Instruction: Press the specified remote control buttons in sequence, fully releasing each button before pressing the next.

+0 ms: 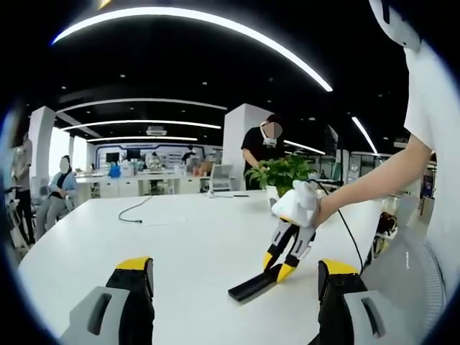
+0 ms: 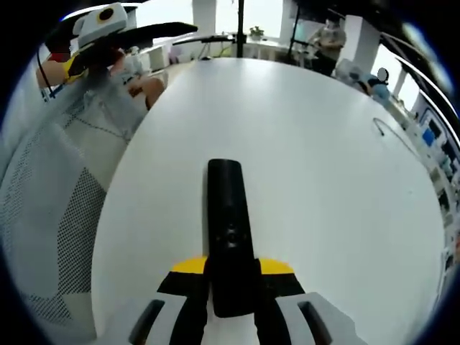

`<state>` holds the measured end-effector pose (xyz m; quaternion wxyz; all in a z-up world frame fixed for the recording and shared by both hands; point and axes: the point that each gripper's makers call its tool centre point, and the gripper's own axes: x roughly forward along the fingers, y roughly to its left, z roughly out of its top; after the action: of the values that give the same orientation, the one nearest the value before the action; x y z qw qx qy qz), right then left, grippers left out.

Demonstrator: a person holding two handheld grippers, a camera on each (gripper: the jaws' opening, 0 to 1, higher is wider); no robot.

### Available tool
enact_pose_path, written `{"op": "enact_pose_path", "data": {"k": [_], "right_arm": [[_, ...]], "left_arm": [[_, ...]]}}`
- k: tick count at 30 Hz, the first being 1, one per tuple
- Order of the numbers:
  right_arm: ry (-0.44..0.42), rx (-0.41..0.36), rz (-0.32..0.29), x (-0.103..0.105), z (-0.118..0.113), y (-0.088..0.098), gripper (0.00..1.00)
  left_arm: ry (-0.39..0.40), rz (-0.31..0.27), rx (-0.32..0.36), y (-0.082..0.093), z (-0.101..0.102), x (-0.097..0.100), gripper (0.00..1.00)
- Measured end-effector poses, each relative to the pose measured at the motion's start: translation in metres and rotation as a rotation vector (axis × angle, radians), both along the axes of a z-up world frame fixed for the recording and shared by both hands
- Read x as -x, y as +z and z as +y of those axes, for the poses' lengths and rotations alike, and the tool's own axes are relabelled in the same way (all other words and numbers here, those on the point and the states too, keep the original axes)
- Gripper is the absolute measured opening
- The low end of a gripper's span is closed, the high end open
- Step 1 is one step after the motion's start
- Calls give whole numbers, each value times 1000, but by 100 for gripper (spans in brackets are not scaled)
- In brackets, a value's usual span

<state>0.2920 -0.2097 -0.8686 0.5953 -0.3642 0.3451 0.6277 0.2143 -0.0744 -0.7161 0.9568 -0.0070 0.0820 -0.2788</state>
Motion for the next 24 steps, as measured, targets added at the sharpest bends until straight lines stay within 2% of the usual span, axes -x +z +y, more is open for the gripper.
{"op": "enact_pose_path", "data": {"k": [6, 24], "right_arm": [[-31, 17, 1, -12, -1, 0, 21], [-6, 43, 3, -40, -5, 0, 21]], "left_arm": [[-4, 3, -5, -1, -1, 0, 99], [-1, 15, -4, -3, 0, 0, 98]]}}
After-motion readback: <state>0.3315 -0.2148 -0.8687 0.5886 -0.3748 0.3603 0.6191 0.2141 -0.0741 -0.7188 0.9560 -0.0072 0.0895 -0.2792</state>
